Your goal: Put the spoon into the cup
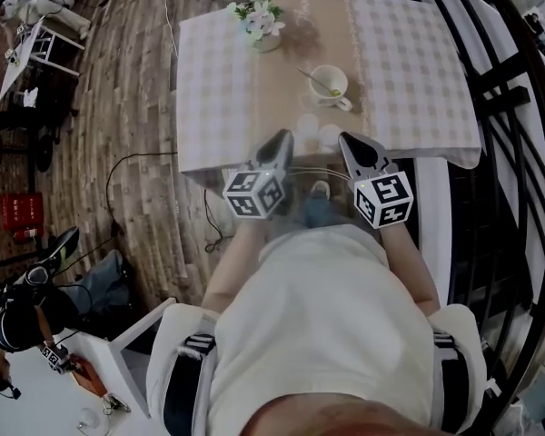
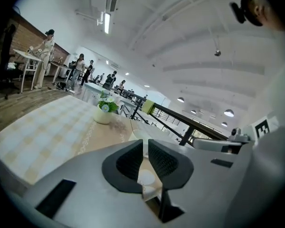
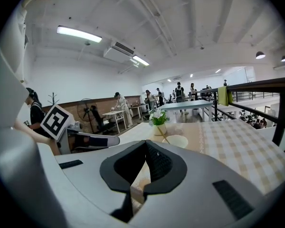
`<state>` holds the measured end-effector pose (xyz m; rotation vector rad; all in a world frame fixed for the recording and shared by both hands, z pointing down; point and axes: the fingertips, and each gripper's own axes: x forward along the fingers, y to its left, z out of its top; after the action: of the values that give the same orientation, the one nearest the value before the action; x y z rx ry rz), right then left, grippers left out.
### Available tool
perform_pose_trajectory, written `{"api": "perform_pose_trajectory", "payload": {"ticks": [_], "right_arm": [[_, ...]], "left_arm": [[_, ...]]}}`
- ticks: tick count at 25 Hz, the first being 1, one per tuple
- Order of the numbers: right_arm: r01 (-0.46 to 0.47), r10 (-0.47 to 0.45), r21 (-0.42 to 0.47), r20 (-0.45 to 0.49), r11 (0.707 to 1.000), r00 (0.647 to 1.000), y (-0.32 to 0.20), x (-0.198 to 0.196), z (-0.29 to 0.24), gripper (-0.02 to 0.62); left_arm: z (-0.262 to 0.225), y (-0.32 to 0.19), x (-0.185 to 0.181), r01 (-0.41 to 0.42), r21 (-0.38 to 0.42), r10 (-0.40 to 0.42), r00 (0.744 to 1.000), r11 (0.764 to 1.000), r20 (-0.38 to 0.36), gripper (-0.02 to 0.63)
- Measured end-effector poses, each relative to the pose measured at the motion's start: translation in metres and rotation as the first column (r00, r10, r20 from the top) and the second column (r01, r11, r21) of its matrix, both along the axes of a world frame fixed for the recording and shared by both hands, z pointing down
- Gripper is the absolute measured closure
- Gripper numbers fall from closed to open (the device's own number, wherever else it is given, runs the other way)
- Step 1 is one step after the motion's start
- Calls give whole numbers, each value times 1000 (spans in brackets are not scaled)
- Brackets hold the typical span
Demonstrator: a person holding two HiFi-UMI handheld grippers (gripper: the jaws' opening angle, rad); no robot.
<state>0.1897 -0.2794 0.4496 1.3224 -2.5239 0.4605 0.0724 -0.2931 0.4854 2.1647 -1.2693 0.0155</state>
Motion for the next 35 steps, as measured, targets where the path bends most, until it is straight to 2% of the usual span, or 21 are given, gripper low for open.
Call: {"api": "perform_pose_trajectory", "payload": {"ticks": [9, 19, 27, 35], "right_arm": [[5, -5, 22, -3, 1000, 1000, 70, -17, 2, 594], [29, -29, 35, -7, 999, 1000, 132, -29, 0, 594], [40, -40, 44, -12, 998, 999, 163, -30, -1, 594], [46, -46, 44, -14, 998, 999, 173, -32, 0, 595]], "left_arm": [[-15, 69, -27, 44, 64, -46, 998, 997, 36, 594], [-28, 137, -26, 15, 109, -29, 992, 994, 125, 597], [-32, 170, -25, 17, 104, -28, 994, 994, 104, 598], [-36, 180, -29, 35, 103, -45, 995, 994, 93, 598]]}}
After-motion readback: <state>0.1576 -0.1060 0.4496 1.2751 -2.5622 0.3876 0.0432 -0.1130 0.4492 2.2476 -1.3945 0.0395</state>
